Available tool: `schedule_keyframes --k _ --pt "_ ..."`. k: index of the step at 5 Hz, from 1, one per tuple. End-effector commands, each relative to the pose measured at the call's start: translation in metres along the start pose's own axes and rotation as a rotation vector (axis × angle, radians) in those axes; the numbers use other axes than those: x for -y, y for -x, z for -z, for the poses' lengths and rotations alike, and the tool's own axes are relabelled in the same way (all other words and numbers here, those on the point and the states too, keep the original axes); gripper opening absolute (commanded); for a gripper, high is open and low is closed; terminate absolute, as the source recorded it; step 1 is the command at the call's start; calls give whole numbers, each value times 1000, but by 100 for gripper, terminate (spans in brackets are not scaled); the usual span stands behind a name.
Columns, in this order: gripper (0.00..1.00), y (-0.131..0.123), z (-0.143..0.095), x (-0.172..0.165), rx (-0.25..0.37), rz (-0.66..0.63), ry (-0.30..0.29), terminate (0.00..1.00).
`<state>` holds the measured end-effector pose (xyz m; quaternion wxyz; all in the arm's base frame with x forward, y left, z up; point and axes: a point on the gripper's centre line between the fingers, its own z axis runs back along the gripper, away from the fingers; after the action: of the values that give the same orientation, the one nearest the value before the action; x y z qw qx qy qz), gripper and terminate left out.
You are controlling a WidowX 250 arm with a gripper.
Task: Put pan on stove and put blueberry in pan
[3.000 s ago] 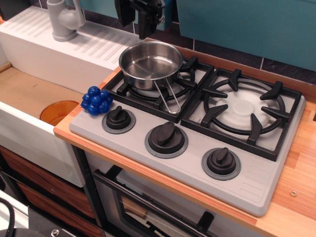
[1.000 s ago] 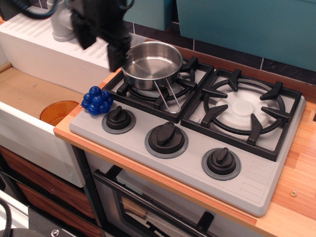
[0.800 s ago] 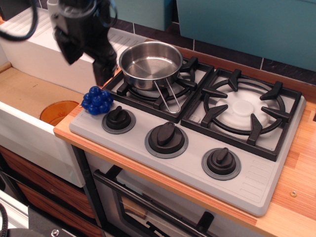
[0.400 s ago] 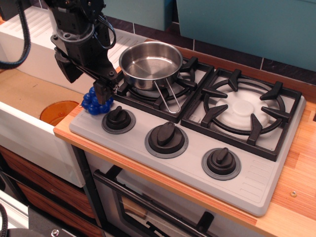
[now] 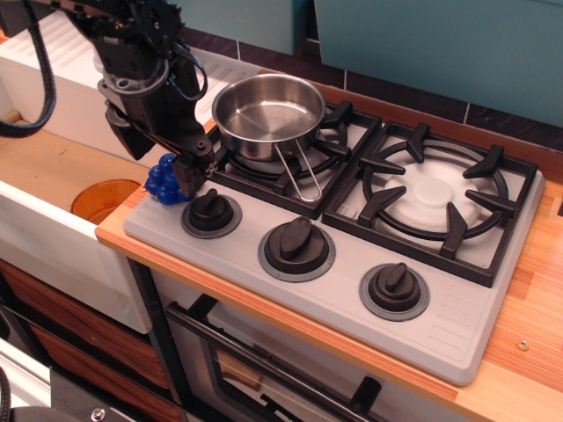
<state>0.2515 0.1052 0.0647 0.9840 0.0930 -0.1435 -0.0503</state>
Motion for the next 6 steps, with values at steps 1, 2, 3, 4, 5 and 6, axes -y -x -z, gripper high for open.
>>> schedule_keyframes --k 1,2,3,4,5,6 --pt "100 -22 -1 -21 53 28 -36 0" --pt "100 -24 5 -25 65 35 -33 0" --pt "100 -26 14 -25 71 36 -28 0" --pt "100 -26 18 -22 59 28 -21 0" --pt "100 -24 22 -18 48 15 -11 0" --pt "100 -23 34 -13 51 11 -10 0"
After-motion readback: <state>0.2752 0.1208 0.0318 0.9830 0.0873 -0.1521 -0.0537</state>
